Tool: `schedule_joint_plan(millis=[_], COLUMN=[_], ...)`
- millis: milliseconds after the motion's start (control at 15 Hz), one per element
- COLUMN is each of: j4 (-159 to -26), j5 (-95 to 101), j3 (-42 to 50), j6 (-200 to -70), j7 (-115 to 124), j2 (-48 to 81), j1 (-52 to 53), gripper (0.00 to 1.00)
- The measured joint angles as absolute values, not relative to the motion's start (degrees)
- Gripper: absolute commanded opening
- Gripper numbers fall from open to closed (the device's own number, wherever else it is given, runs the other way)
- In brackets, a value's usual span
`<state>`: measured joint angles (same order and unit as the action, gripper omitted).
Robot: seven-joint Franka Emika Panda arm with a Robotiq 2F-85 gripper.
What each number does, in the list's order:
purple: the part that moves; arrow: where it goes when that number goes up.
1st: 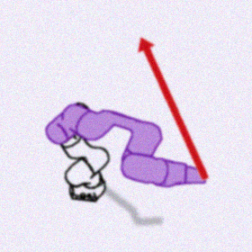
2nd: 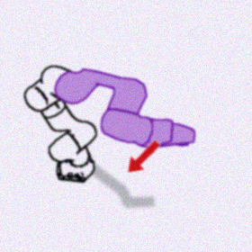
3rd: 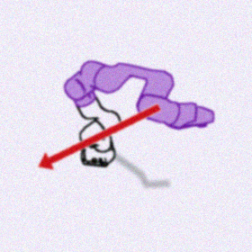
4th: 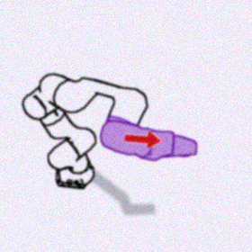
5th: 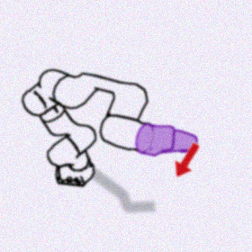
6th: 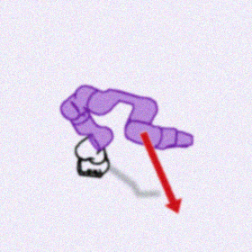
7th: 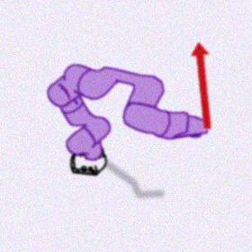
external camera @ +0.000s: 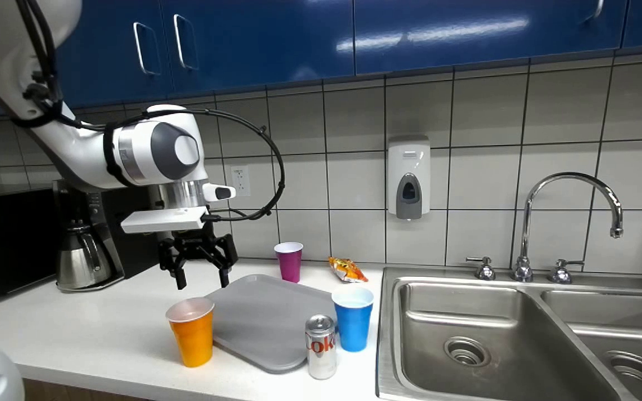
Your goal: Put the cups on the tray
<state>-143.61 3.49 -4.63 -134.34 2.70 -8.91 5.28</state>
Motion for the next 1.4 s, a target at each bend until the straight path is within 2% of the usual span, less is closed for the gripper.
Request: schedule_joint_plan(millis=[1400], j4=[-142.4], j5=[1.3], j3=[-4.7], j6=[-138.4], j7=[1.0], j2=[-0.6], j1=[5.5], gripper=[1.00])
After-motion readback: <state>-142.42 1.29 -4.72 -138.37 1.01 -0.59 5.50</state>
